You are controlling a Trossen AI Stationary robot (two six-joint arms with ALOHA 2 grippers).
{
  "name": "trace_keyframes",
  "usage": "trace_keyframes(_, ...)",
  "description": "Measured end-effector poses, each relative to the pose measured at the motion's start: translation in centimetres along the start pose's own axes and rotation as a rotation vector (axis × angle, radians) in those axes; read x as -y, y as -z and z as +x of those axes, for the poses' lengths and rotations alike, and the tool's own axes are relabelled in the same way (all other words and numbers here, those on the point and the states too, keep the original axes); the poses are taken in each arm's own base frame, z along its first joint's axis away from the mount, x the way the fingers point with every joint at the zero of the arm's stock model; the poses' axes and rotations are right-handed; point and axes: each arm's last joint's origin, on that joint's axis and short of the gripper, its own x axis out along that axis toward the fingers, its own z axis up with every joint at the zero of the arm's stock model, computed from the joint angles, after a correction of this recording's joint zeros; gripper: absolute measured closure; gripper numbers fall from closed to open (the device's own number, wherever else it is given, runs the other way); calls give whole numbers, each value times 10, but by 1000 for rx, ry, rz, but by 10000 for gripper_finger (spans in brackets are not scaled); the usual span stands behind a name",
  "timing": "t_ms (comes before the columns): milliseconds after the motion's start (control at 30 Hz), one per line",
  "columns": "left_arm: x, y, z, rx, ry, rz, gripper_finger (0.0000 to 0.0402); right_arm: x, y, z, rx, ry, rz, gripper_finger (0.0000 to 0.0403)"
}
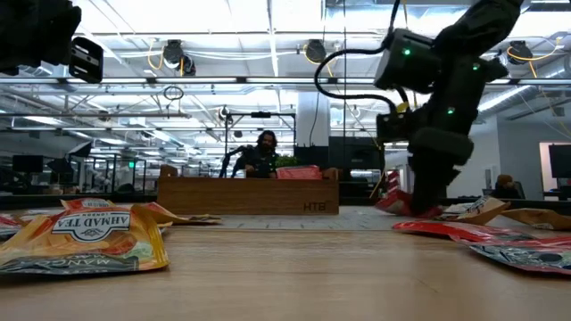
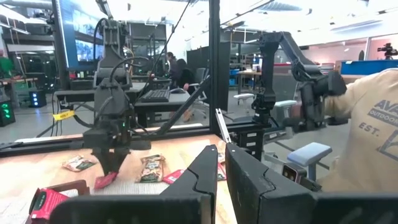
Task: Pick & Place Tea
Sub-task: Put the red tea bag into the wooden organizer
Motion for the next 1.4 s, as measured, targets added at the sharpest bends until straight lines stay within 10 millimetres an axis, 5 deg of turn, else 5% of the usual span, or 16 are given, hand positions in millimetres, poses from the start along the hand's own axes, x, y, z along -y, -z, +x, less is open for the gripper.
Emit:
trace_keyframes(200, 0, 0, 0, 0, 0, 0, 366, -3, -28, -39, 232, 64, -136, 401)
trace_keyframes(400, 0, 0, 0, 0, 0, 0, 366, -18, -66, -60, 401, 197, -516, 402)
trace_keyframes(600, 0, 0, 0, 3, 0, 0, 366, -35, -93, -41, 293, 505, -926, 402)
trace_keyframes(833, 0, 0, 0, 0, 0, 0, 366, -46, -95, 9, 54, 695, -1327, 402)
trace_keyframes(967, 0, 0, 0, 0, 0, 0, 366, -47, -93, 24, -35, 748, -1426, 403)
trace_keyframes(1400, 0, 0, 0, 0, 0, 0, 366, -55, -90, 23, -26, 760, -1451, 370)
